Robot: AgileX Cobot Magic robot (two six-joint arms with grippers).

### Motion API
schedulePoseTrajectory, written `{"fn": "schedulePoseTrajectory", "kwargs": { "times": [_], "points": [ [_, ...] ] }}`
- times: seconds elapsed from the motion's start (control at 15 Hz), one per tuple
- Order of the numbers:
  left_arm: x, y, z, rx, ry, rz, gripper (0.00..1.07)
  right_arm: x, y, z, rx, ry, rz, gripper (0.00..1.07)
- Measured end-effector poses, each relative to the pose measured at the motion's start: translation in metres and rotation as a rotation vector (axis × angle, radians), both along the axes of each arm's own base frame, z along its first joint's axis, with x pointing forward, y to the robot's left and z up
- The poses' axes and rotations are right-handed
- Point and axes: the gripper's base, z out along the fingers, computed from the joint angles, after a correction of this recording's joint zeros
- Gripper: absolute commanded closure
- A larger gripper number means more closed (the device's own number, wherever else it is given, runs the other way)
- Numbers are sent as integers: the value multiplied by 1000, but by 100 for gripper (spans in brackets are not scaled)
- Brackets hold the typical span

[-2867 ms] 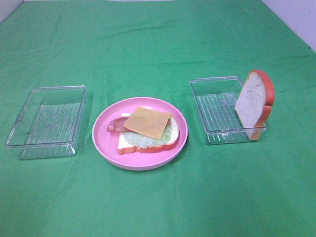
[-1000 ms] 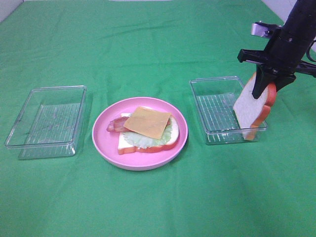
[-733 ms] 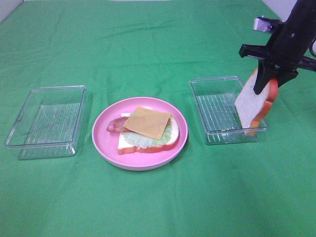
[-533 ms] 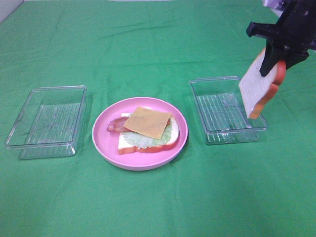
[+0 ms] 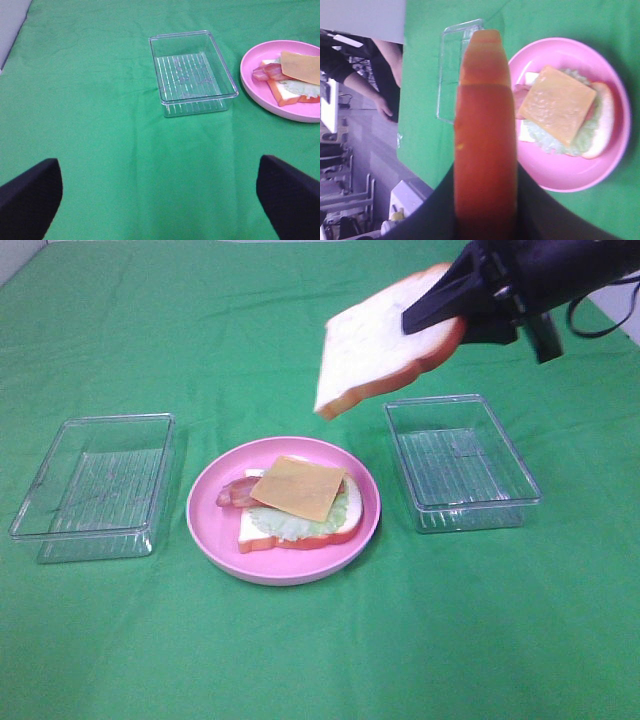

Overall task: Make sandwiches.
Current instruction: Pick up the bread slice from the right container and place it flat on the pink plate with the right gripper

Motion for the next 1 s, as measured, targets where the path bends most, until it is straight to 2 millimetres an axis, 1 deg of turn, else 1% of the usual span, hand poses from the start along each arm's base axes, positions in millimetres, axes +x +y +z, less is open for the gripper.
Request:
{"fn": "schedulePoseTrajectory", "kwargs": {
  "times": [0.07,0.13,0.27,0.33,0.4,0.47,0.67,0.73,0.87,1.0],
  "points": [
    [0,0,0,0,0,0,7,3,26,-18,56,7,48,107],
    [0,0,0,0,0,0,7,6,42,-30,88,23,71,107],
    [0,0,0,0,0,0,7,12,66,-57,114,76,117,107],
    [0,0,0,0,0,0,7,17,73,-69,115,102,127,107],
    [0,0,0,0,0,0,7,23,75,-80,113,125,124,107],
    [0,0,0,0,0,0,7,26,76,-86,111,136,122,107],
    [0,0,0,0,0,0,7,39,80,-115,101,188,120,107],
    [0,0,0,0,0,0,7,43,81,-133,94,225,117,107],
    [0,0,0,0,0,0,7,43,81,-145,84,251,117,107],
    [0,0,0,0,-1,0,7,43,81,-146,73,250,122,107]
  ]
}}
